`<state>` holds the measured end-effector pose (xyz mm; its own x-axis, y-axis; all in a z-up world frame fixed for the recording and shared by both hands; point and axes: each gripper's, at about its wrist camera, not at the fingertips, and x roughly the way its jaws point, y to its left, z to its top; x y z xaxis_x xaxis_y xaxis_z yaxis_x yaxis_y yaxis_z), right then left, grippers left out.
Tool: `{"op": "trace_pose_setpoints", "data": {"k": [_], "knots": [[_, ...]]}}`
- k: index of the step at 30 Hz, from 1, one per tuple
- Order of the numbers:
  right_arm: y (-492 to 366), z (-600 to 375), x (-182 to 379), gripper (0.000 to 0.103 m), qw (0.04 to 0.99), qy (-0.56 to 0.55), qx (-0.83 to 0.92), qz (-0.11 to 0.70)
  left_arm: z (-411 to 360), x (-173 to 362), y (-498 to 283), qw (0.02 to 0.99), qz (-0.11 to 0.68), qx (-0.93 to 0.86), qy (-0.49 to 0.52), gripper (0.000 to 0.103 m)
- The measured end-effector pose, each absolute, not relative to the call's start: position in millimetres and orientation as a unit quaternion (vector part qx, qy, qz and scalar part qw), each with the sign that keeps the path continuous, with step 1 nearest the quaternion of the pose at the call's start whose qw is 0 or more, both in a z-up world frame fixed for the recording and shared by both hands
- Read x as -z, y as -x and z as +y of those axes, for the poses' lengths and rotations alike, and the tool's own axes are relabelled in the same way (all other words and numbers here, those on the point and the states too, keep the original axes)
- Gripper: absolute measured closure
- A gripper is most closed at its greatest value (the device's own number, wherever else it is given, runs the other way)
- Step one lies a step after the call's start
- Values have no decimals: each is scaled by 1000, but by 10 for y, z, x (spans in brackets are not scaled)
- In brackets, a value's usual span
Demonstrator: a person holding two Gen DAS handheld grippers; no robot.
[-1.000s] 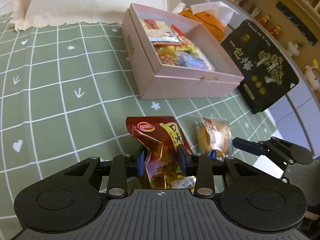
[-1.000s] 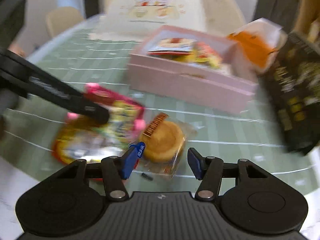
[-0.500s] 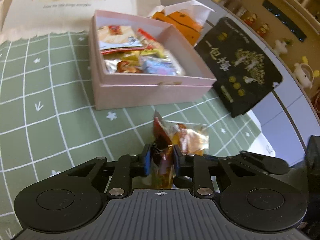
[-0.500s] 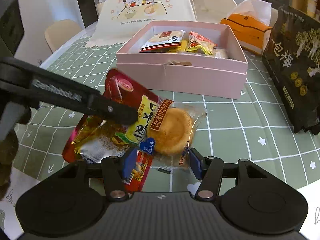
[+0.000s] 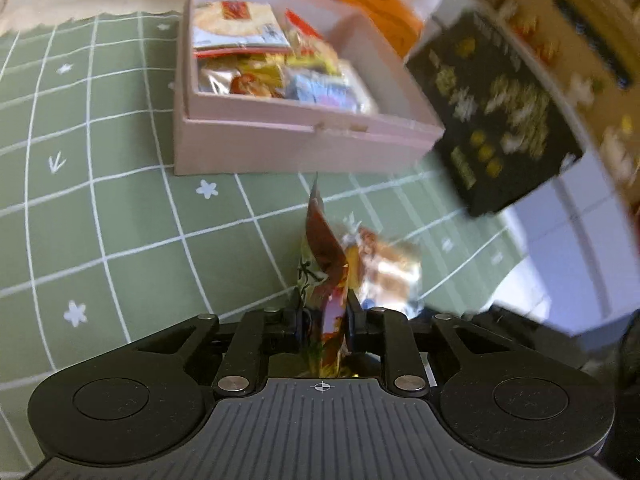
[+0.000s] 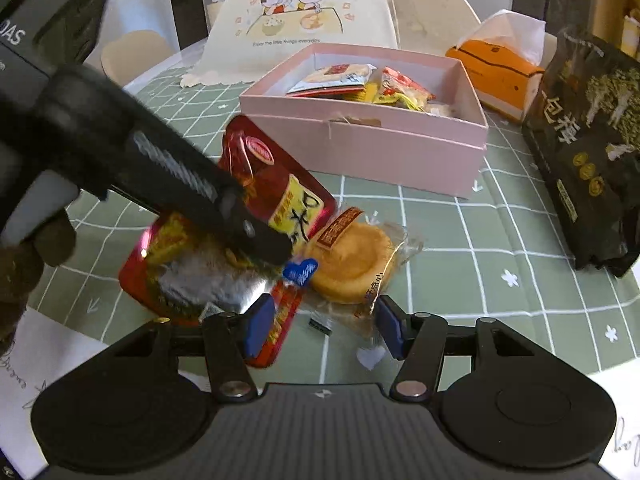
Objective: Organize snacks
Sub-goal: 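Carry the red bag into the box with left tool while right tool drops the cake packet in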
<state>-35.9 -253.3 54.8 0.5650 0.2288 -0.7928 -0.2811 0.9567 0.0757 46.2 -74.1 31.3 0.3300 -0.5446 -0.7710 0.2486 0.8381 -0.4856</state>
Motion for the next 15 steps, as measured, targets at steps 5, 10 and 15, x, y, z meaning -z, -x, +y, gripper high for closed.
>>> {"op": "trace_pose_setpoints", "data": {"k": [5,10,15], "knots": [[279,-2692,-741,40,893,-28,-116,434,-562,-450,-226,824,502,226,137,81],[-57,-2571,-667,39,878,-44,-83,469,-448,-558,-28,839,494,187,131,81],[-183,-2267,-573,48,869,44,-59,488,-370,-711,127,848,483,179,127,81]]}}
